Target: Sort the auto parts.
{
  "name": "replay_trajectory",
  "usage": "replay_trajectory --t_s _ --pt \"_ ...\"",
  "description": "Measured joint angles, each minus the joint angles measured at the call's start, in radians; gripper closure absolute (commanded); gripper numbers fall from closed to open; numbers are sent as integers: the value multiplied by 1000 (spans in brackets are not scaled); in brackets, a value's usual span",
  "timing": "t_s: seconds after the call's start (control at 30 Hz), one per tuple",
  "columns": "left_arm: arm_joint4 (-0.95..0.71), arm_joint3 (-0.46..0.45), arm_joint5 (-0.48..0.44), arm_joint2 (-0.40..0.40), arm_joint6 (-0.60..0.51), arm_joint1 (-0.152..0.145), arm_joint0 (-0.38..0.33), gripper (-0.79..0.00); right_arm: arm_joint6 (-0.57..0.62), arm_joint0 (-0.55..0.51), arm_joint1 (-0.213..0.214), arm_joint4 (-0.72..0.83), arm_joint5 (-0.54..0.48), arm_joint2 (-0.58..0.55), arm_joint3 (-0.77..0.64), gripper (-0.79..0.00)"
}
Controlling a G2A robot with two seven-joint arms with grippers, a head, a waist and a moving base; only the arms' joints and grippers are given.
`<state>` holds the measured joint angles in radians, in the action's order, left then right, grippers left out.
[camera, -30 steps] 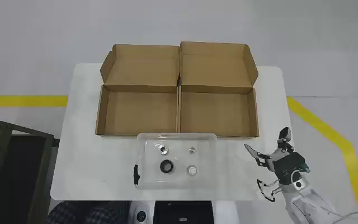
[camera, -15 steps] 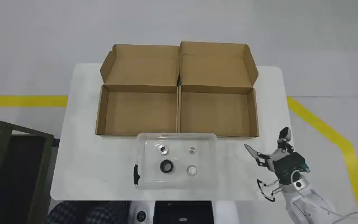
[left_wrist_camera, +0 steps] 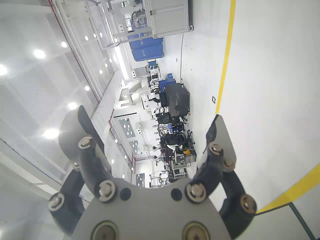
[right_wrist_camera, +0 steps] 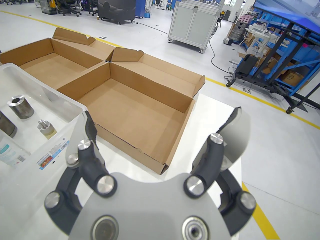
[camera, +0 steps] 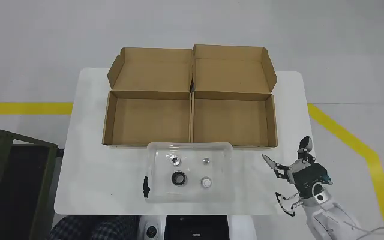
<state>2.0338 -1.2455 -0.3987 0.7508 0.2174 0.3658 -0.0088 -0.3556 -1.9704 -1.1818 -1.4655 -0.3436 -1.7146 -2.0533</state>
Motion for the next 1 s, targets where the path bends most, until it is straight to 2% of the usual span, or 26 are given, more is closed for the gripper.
replay_trajectory --t_s 0.17,0.47,0.73,0.83,1.0 --pt "0 0 0 0 0 0 0 -785 86 34 7 -16 -91 11 -11 -785" --pt "0 0 0 0 0 0 0 -785 271 132 25 7 -338 47 -55 -785" --pt "0 0 0 0 0 0 0 -785 406 212 39 21 -523 128 -95 -785" --pt "0 0 0 0 0 0 0 -785 444 246 42 55 -570 167 -93 -785" --pt "0 0 0 0 0 0 0 -785 532 290 45 56 -584 232 -95 -785"
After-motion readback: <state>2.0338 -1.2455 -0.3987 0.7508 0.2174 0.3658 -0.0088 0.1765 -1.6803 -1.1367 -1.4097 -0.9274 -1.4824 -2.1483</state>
